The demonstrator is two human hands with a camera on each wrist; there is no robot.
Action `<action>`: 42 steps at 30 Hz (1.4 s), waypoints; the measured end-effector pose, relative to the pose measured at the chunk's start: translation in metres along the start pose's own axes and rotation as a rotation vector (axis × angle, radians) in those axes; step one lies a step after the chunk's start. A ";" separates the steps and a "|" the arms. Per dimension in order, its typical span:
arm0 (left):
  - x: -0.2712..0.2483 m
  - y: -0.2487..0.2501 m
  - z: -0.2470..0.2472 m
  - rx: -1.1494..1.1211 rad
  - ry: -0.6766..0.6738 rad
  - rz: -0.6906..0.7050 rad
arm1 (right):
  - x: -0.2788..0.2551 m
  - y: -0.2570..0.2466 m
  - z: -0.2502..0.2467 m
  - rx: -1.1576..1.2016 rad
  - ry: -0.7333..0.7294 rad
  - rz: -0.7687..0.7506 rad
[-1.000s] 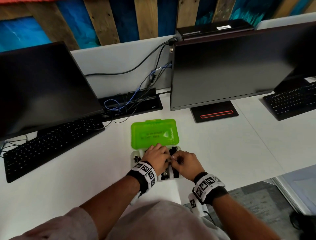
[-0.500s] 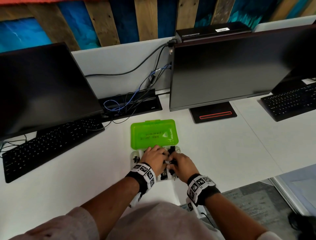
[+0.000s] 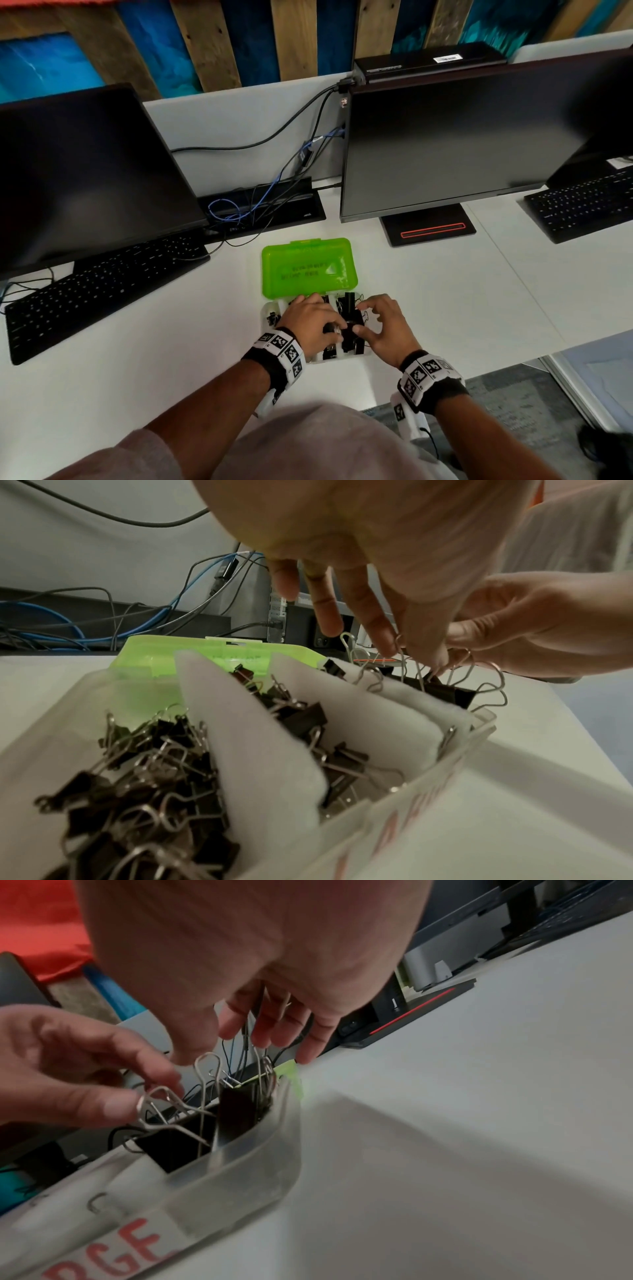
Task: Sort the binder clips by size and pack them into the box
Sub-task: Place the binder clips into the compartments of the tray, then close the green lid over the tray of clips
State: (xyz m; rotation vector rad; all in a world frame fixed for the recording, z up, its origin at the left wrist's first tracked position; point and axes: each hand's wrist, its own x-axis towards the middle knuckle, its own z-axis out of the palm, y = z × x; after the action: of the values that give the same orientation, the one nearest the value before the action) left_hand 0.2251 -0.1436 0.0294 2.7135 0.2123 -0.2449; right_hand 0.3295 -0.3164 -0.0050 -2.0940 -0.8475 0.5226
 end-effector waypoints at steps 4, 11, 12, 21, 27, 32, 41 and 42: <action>0.006 0.001 0.001 0.009 -0.042 -0.013 | 0.009 -0.004 0.004 -0.013 -0.020 0.102; 0.011 0.005 0.010 0.065 -0.071 0.064 | 0.007 -0.002 0.018 -0.153 -0.001 0.031; 0.011 0.004 0.009 0.028 -0.053 0.051 | 0.007 -0.002 0.016 -0.138 0.019 0.025; 0.010 -0.073 -0.020 -0.211 0.450 -0.536 | 0.025 0.000 -0.012 0.072 0.105 0.401; 0.008 -0.119 -0.008 -0.625 0.263 -0.887 | 0.020 -0.004 -0.019 0.375 -0.309 0.657; 0.016 -0.123 0.001 -0.663 0.211 -0.848 | 0.010 -0.011 -0.029 0.108 -0.456 0.643; 0.022 -0.136 0.005 -0.567 0.166 -0.795 | 0.009 -0.026 0.000 -0.363 -0.144 0.459; 0.022 -0.135 0.005 -0.548 0.168 -0.778 | 0.009 -0.029 0.003 -0.406 -0.168 0.439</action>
State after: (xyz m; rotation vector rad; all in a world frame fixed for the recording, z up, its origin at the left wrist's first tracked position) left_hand 0.2211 -0.0202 -0.0309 1.9912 1.1923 -0.1389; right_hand 0.3230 -0.2952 0.0156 -2.6626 -0.6188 0.8204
